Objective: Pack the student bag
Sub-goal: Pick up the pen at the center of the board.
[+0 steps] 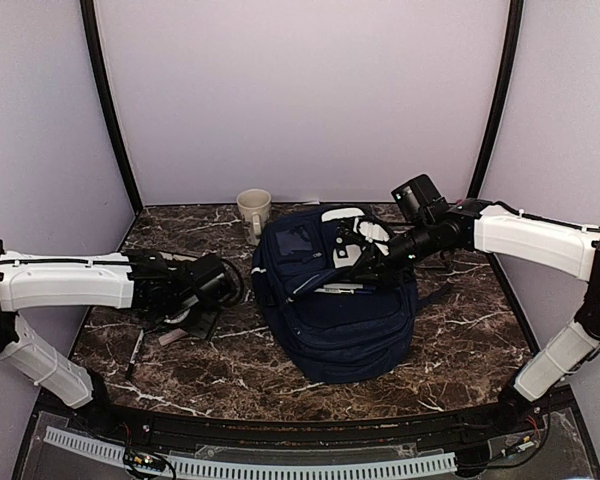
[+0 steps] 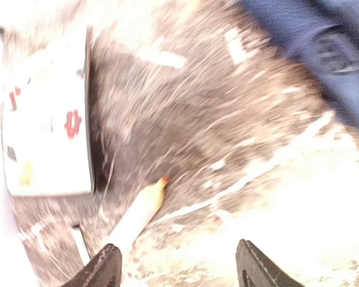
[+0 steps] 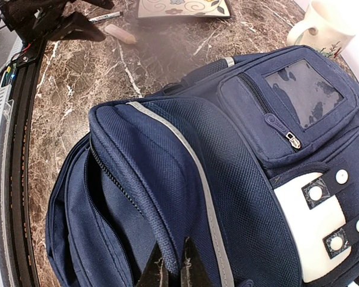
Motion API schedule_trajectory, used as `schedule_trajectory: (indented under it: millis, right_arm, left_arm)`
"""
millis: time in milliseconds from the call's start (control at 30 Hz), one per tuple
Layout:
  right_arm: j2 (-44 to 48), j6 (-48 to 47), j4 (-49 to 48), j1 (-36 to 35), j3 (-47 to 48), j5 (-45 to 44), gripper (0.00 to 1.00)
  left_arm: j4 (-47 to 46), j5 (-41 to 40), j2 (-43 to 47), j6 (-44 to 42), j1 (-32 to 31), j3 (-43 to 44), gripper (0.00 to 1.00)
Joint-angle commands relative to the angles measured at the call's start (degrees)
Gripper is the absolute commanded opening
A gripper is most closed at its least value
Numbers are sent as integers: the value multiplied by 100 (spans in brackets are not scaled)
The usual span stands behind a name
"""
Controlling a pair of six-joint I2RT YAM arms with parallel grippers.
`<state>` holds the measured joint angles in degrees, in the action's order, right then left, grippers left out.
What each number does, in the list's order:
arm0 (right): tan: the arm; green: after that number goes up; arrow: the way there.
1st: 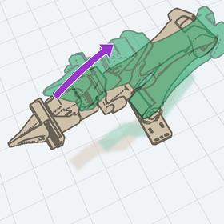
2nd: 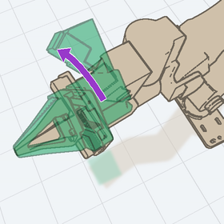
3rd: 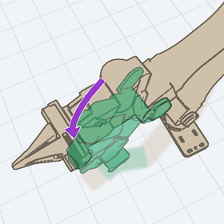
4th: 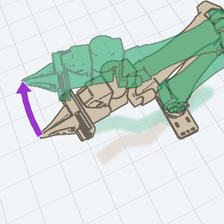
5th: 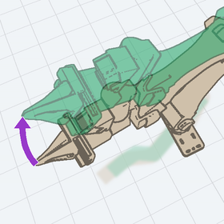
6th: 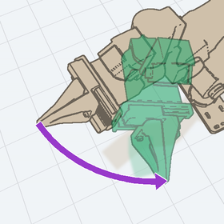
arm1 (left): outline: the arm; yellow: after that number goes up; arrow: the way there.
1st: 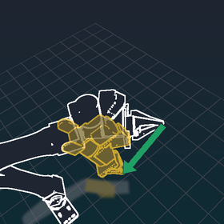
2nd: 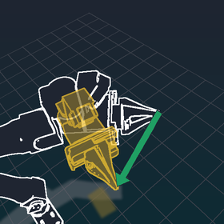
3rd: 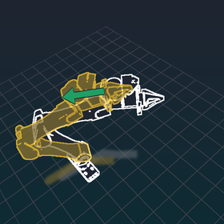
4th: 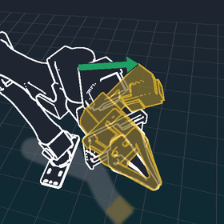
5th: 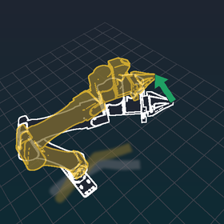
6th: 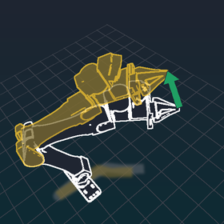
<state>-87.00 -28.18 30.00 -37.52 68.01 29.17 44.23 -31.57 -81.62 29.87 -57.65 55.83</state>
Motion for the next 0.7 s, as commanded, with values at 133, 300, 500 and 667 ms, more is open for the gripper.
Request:
schedule_trajectory:
  millis: [133, 300, 500, 667]
  right_arm:
    - [67, 7, -197, -28, 11, 268, 0]
    - [80, 7, -196, -30, 2, 291, 0]
    - [78, 0, -192, -28, 3, 271, 0]
    - [50, -11, -174, -32, 2, 311, 0]
  left_arm:
    - [3, 1623, 302, 156, 1542, -697, 69]
    - [-297, 1849, 112, -351, 2199, -702, 70]
    - [-606, 2433, -266, -922, 2556, -562, 69]
    - [-784, 2636, -462, -1172, 2587, -531, 69]
